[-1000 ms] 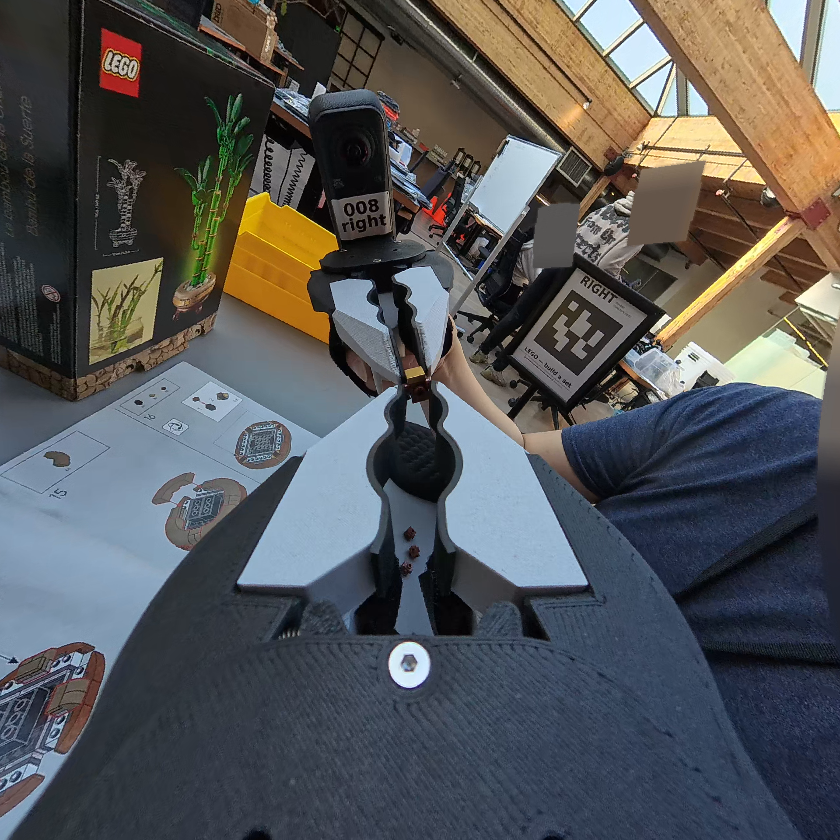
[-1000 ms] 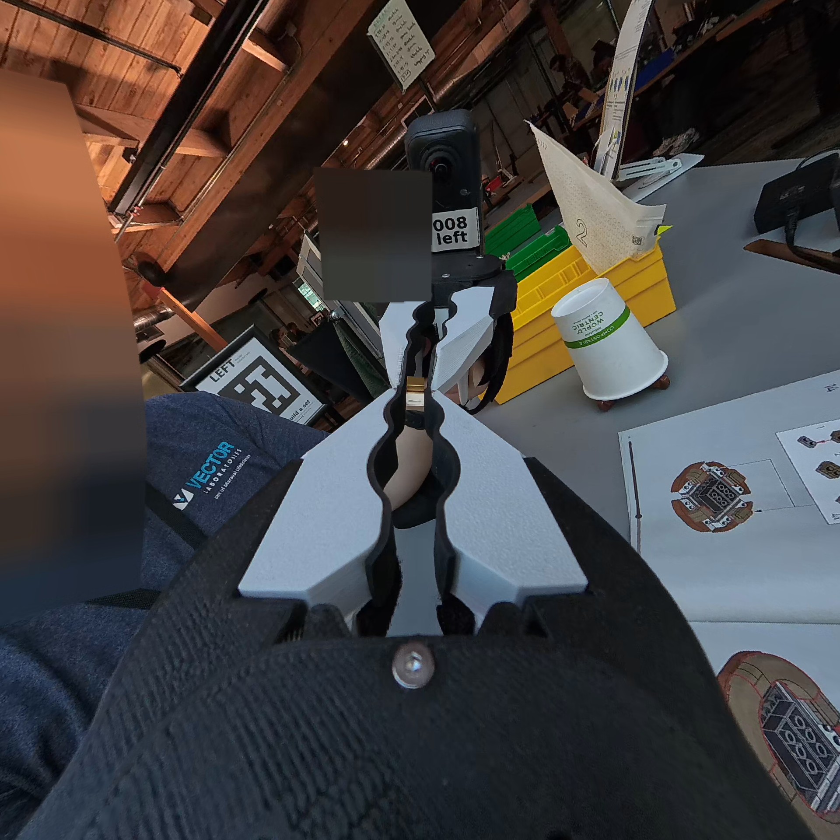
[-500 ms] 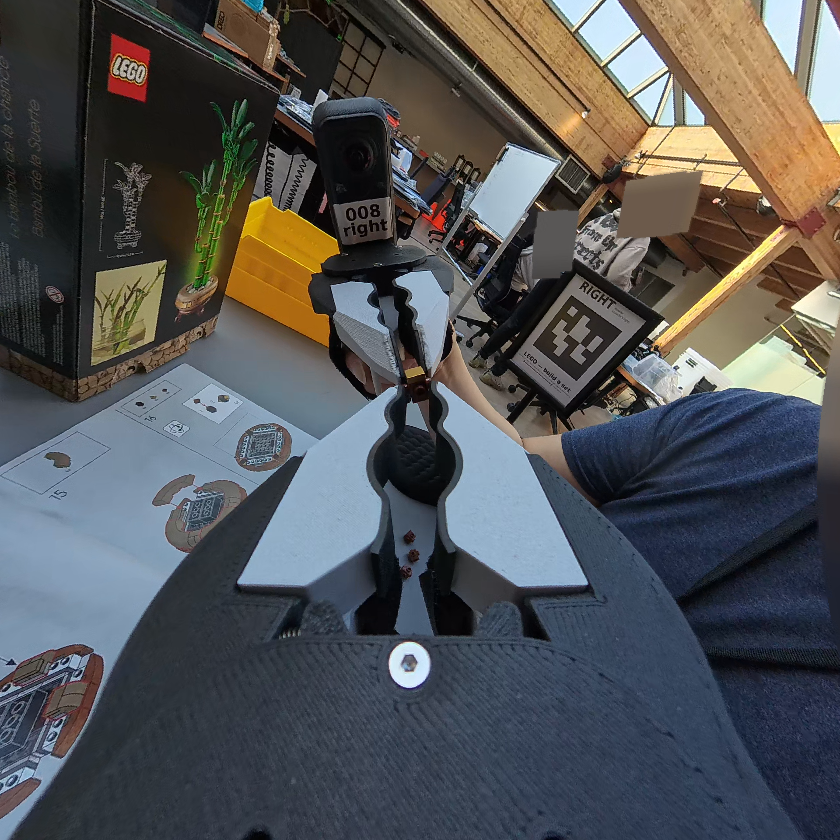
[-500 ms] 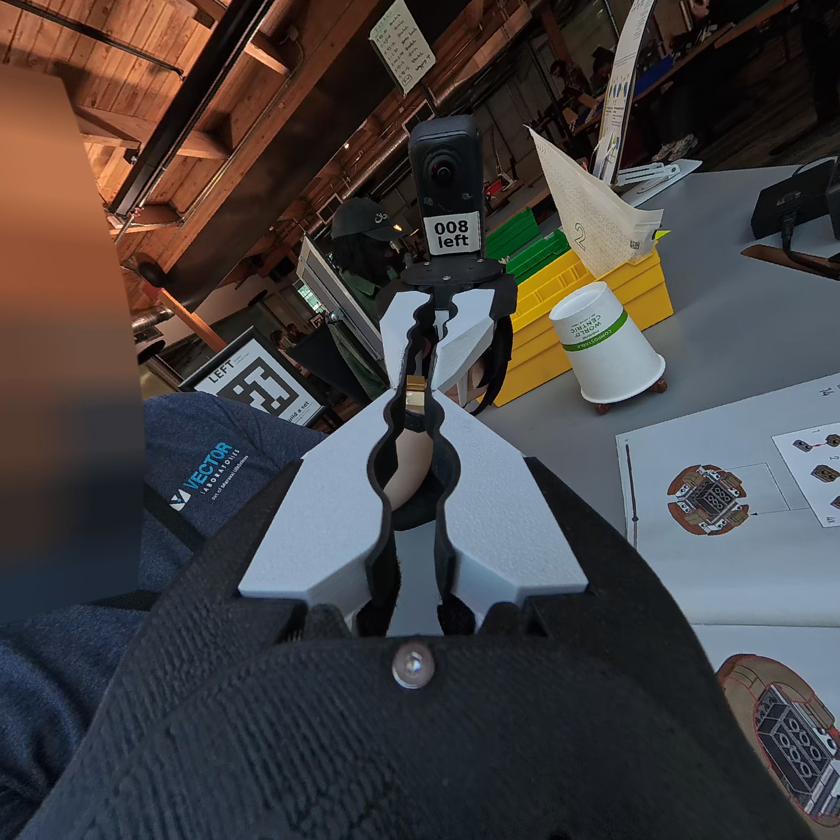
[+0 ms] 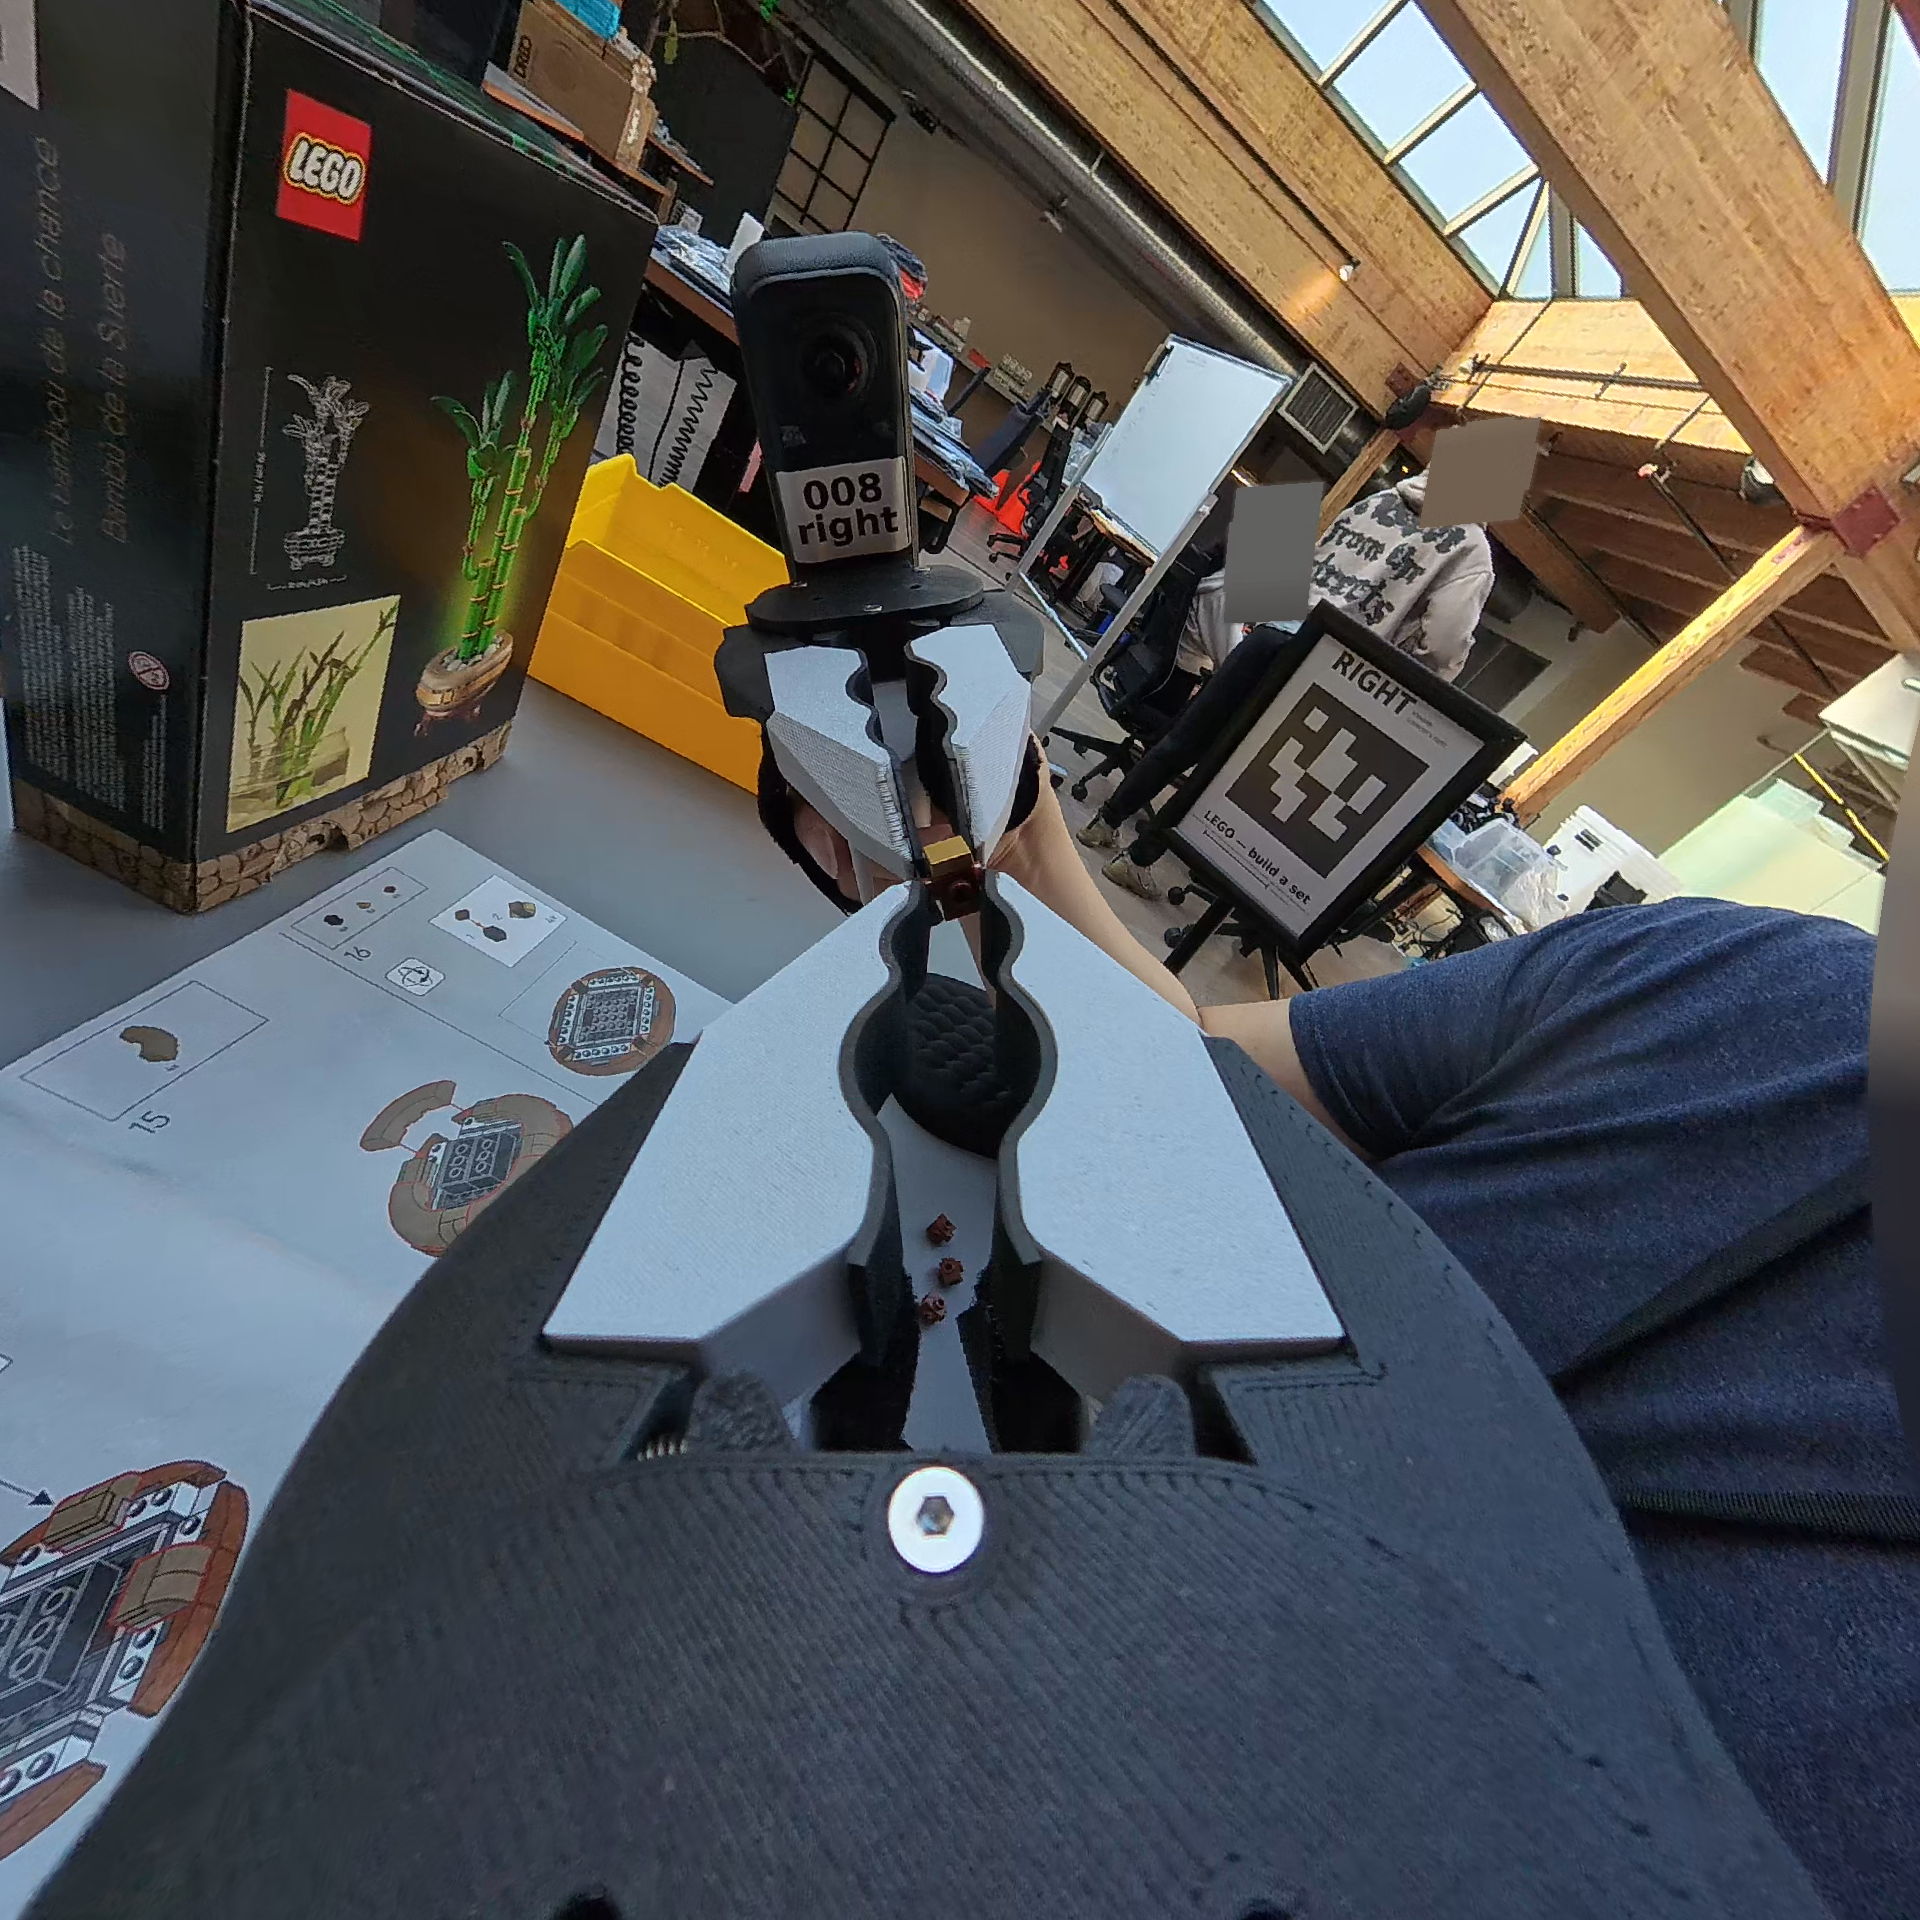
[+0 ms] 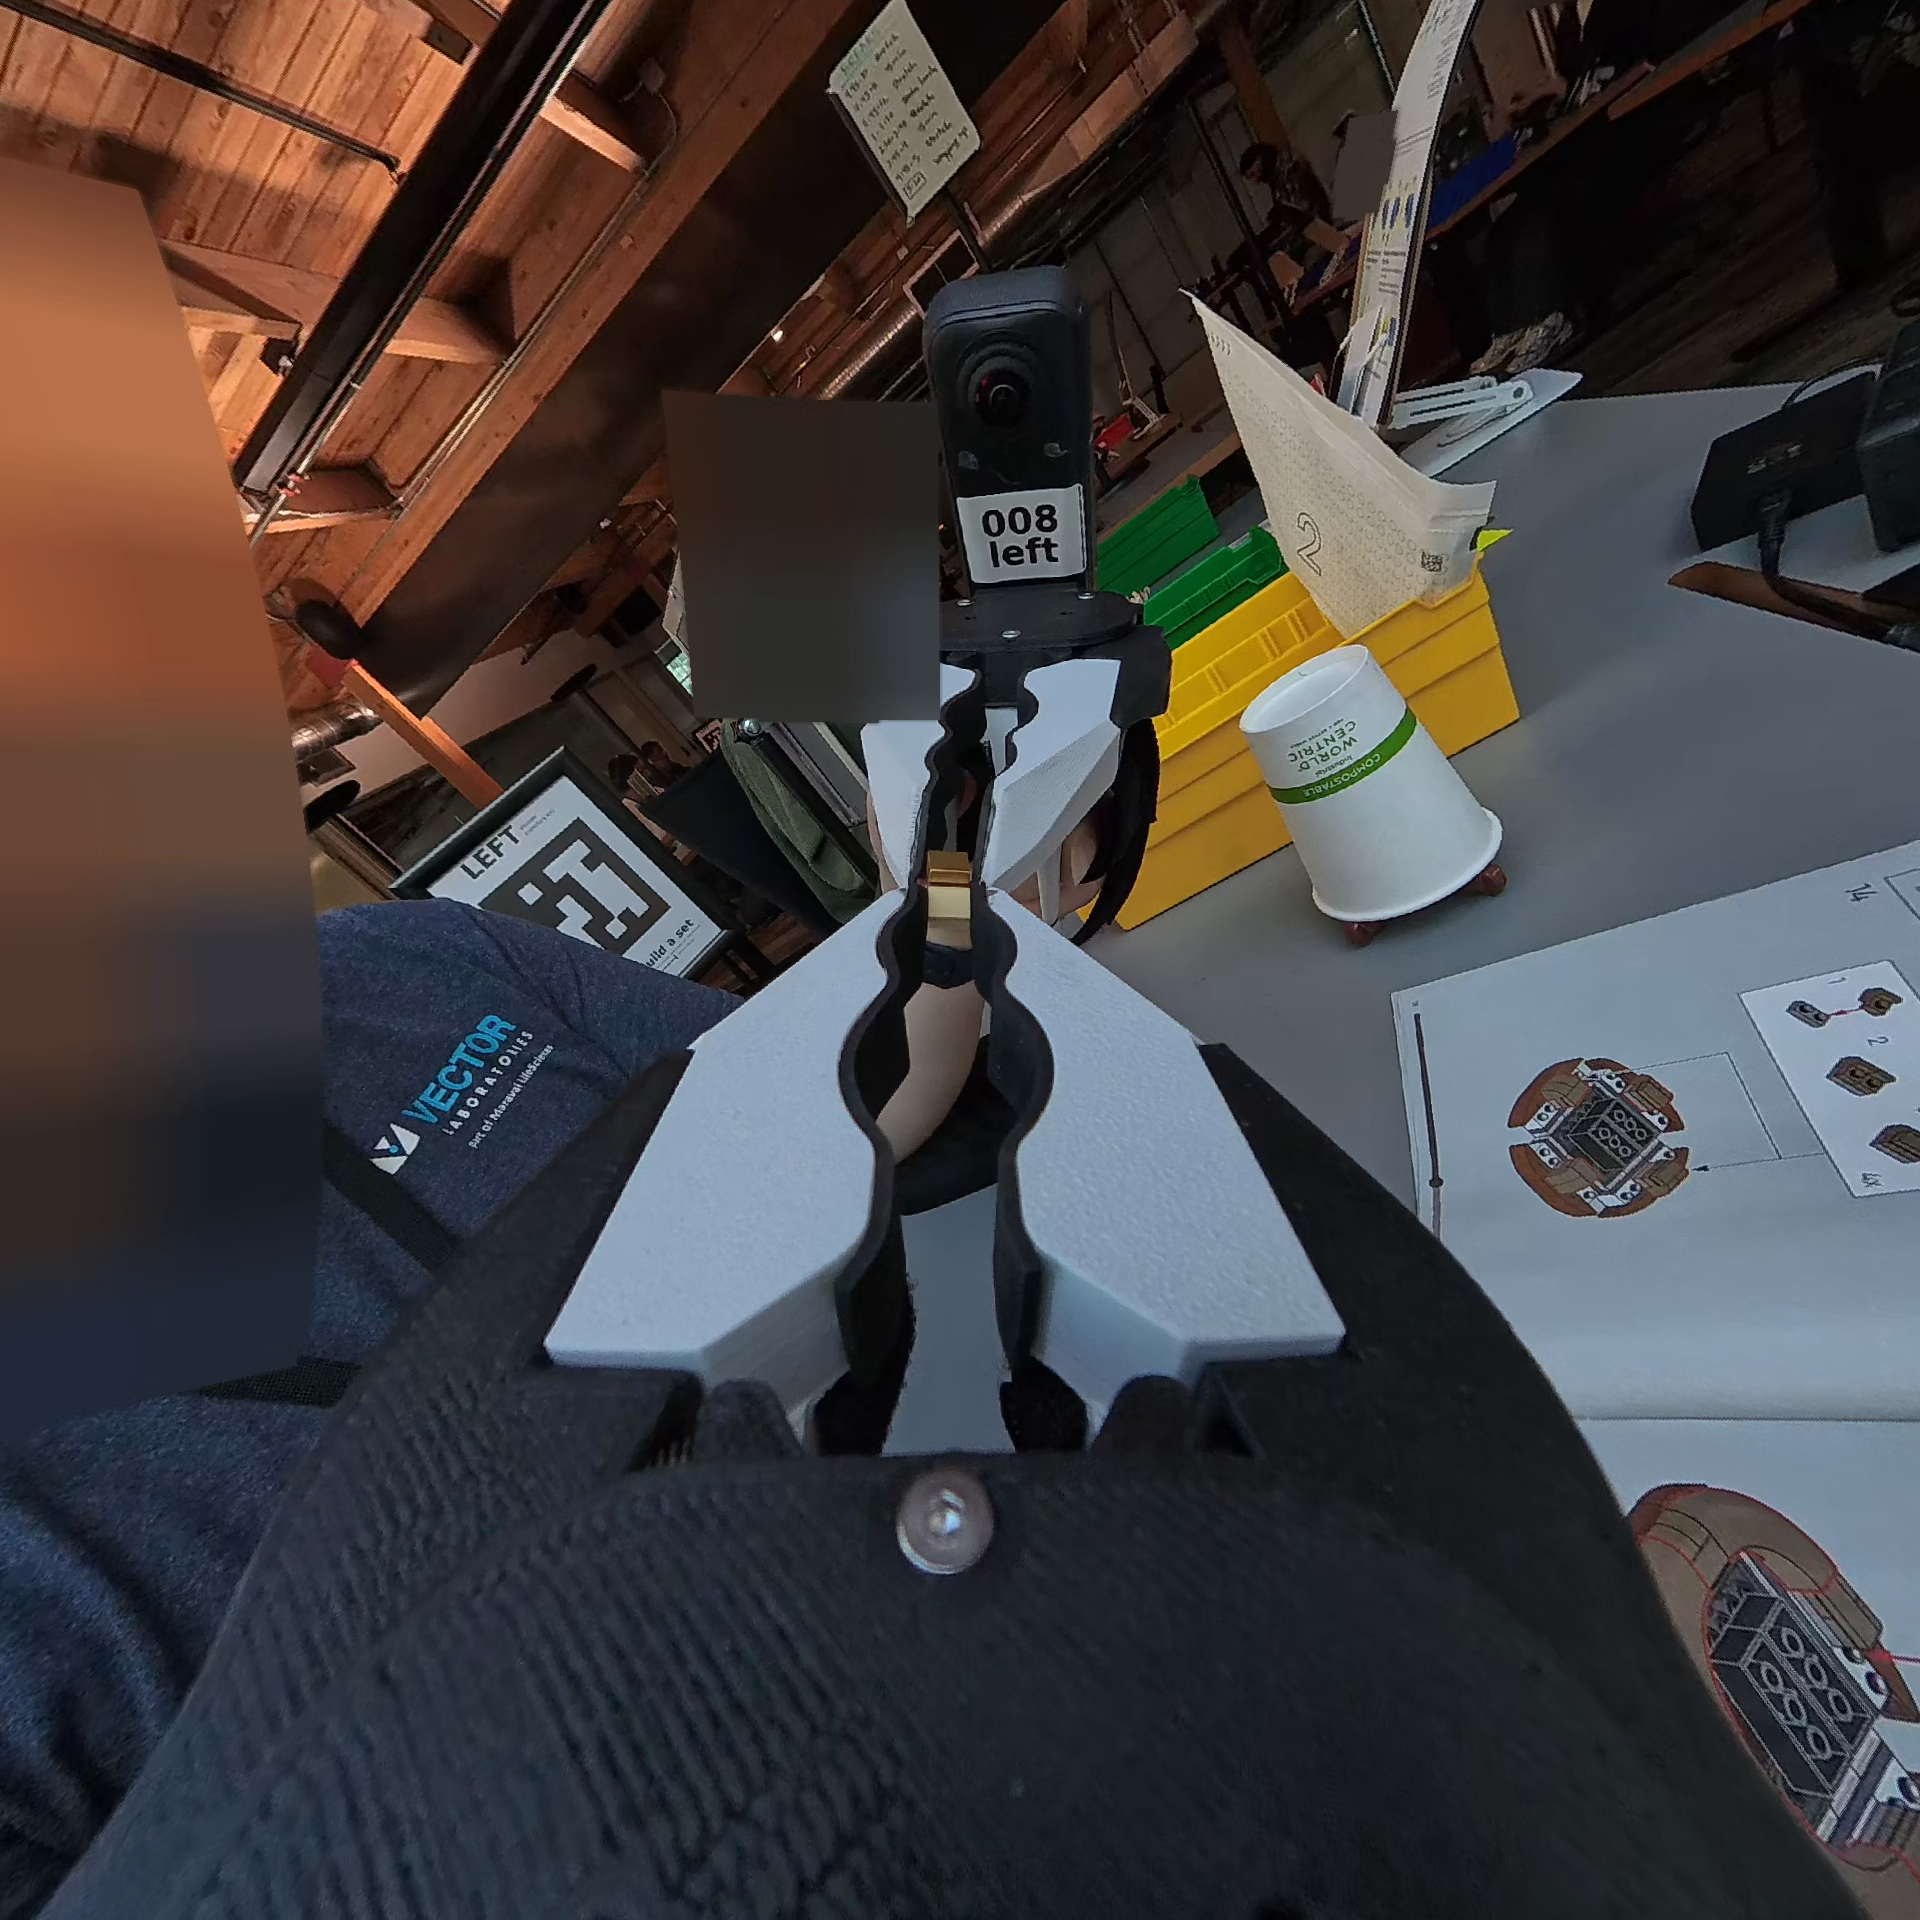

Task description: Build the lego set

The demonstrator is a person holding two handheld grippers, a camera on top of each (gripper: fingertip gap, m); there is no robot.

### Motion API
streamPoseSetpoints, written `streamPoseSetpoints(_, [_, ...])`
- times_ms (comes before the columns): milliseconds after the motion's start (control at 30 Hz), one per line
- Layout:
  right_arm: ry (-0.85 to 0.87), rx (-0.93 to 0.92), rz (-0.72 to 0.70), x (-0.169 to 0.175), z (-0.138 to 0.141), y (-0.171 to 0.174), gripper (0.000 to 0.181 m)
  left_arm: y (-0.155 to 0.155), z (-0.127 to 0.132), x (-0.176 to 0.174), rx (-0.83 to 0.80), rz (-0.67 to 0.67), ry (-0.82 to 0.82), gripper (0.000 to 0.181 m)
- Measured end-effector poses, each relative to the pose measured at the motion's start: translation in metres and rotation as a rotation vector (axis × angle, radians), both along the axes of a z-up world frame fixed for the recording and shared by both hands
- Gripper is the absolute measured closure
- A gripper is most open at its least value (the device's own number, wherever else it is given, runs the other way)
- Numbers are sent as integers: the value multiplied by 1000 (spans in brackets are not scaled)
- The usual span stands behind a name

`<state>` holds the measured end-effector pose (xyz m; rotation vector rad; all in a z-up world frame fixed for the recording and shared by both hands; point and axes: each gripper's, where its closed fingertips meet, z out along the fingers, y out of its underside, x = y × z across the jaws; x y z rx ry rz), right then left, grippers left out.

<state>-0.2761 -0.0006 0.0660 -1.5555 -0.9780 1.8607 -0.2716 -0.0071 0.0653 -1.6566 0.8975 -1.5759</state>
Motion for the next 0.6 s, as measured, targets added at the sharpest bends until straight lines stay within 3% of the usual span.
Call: streamPoseSetpoints(600, [-6, 54, -51, 0, 3, 4, 175, 3, 3, -1, 26, 28, -19, 174])
